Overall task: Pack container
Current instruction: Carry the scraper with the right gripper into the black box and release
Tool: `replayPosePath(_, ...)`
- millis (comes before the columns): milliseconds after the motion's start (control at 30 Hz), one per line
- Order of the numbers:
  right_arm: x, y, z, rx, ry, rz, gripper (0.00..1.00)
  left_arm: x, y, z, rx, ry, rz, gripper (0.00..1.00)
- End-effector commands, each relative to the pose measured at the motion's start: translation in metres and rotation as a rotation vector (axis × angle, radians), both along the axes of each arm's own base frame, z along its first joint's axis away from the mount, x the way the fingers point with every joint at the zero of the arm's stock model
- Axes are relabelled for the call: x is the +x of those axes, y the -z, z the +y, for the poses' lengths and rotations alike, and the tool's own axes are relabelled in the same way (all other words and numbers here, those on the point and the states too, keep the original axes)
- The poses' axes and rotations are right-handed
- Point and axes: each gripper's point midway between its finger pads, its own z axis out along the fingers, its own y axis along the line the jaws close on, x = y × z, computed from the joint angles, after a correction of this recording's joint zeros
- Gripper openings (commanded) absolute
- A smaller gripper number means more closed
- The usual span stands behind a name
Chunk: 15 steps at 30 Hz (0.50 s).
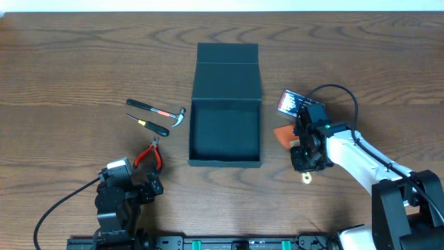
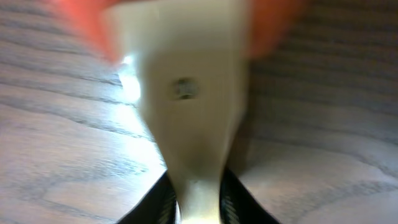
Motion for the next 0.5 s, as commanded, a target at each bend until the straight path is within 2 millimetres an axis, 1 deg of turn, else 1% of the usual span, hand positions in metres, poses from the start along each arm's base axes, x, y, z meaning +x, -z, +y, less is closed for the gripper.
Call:
replayPosePath(0,-0.017,0.010,0.014,0.071,-0.008,0.063,0.13,0.000,0.002,0.000,0.008,0.004,0.001,0.98)
replayPosePath(100,-0.018,0.009,0.018,0.099,-0.008,0.072,0.06,0.000,0.002,0.000,0.008,0.004,0.001,0.99)
replayPosePath(267,-0.018,0.002,0.028,0.152,-0.007,0.089,0.01,0.000,0.002,0.000,0.008,0.004,0.001,0.98)
replayPosePath(367,-0.014,-0.008,0.032,0.167,-0.006,0.100,0.01,0.000,0.002,0.000,0.008,0.004,0.001,0.99)
replayPosePath(467,-0.006,-0.021,0.036,0.167,-0.011,0.098,0.01,0.000,0.002,0.000,0.008,0.004,0.001,0.99)
